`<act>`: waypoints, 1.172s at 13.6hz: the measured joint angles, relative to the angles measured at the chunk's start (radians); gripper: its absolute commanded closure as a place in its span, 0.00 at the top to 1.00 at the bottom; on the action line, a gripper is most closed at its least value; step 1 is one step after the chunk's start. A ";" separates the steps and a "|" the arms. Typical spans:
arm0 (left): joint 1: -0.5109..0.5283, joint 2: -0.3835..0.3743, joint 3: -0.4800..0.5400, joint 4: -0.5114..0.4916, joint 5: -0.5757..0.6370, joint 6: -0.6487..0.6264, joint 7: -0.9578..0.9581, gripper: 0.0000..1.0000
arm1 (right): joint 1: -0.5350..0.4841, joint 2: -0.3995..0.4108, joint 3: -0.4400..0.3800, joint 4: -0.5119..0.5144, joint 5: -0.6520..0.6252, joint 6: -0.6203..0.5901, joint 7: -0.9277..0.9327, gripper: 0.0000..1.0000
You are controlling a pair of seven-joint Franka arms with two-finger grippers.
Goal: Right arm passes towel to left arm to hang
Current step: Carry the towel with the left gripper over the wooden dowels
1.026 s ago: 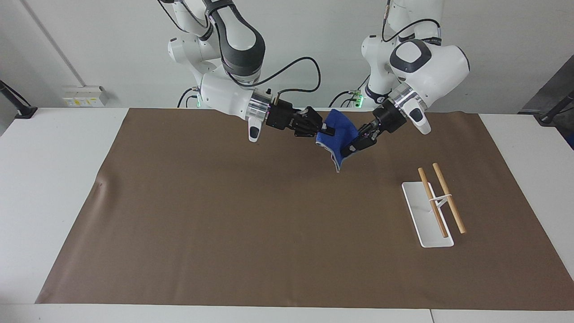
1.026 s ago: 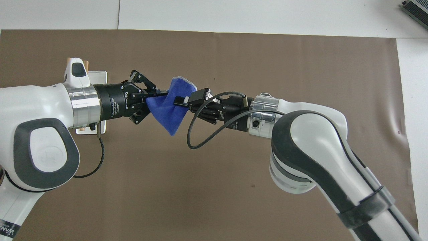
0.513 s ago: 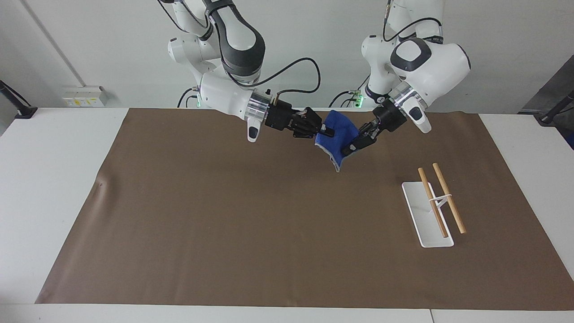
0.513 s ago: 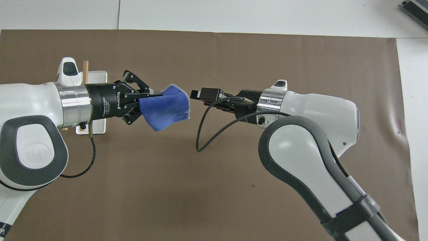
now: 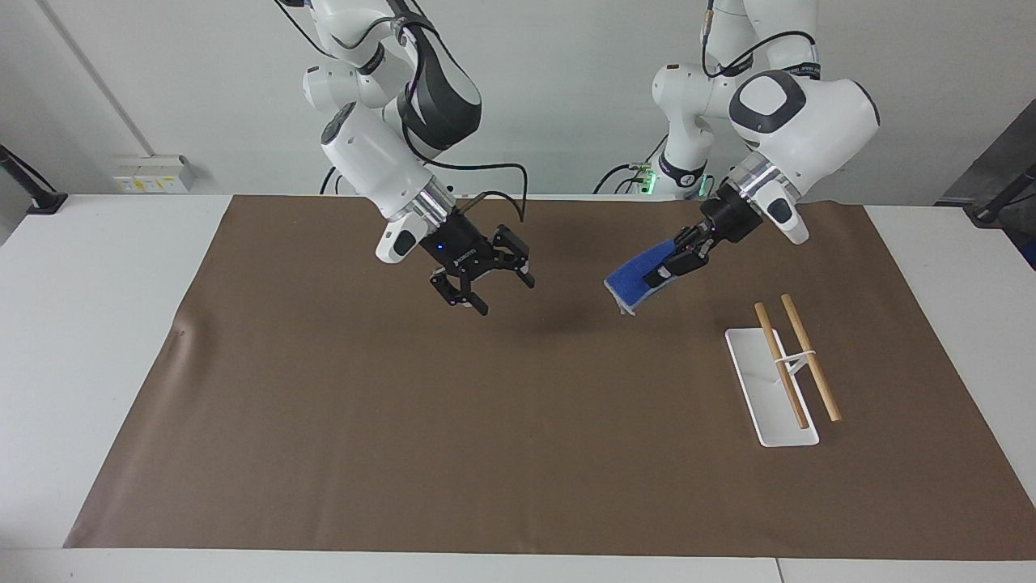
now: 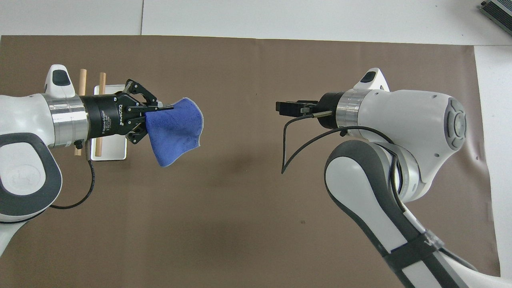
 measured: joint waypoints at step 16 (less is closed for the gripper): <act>0.207 0.148 0.003 0.032 -0.182 0.233 -0.068 0.00 | -0.102 -0.162 -0.103 0.104 -0.465 -0.536 0.294 1.00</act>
